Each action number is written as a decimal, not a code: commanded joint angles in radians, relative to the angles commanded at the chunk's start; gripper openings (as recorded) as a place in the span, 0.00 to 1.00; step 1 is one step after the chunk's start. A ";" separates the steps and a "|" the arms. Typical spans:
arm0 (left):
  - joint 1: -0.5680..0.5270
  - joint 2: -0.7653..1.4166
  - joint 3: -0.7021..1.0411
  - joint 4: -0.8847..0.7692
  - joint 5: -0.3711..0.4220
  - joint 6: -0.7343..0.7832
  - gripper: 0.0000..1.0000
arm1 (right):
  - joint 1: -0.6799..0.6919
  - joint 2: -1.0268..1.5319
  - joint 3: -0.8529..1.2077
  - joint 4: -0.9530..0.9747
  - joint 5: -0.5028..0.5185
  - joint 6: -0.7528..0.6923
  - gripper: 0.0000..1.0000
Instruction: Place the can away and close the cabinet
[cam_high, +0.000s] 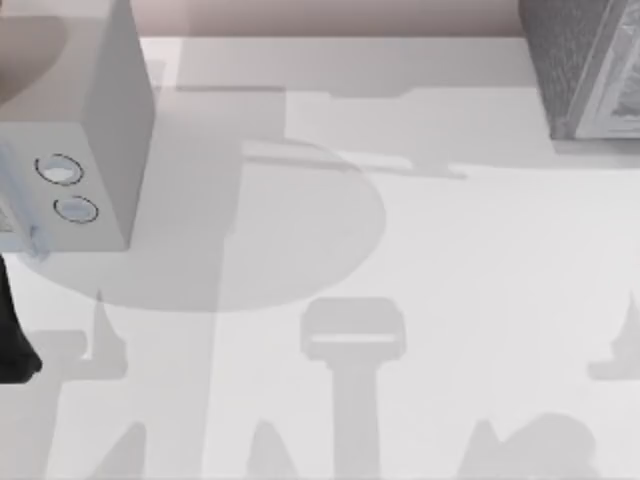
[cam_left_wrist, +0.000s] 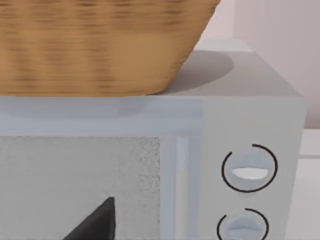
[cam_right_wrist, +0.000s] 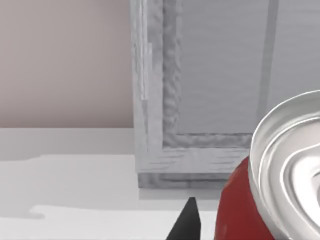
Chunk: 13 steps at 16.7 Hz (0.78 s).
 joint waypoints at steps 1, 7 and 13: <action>0.000 0.000 0.000 0.000 0.000 0.000 1.00 | 0.000 0.004 0.003 0.002 0.000 0.002 0.00; 0.000 0.000 0.000 0.000 0.000 0.000 1.00 | 0.018 0.143 0.162 -0.039 0.022 0.003 0.00; 0.000 0.000 0.000 0.000 0.000 0.000 1.00 | 0.073 0.522 0.646 -0.162 0.076 0.008 0.00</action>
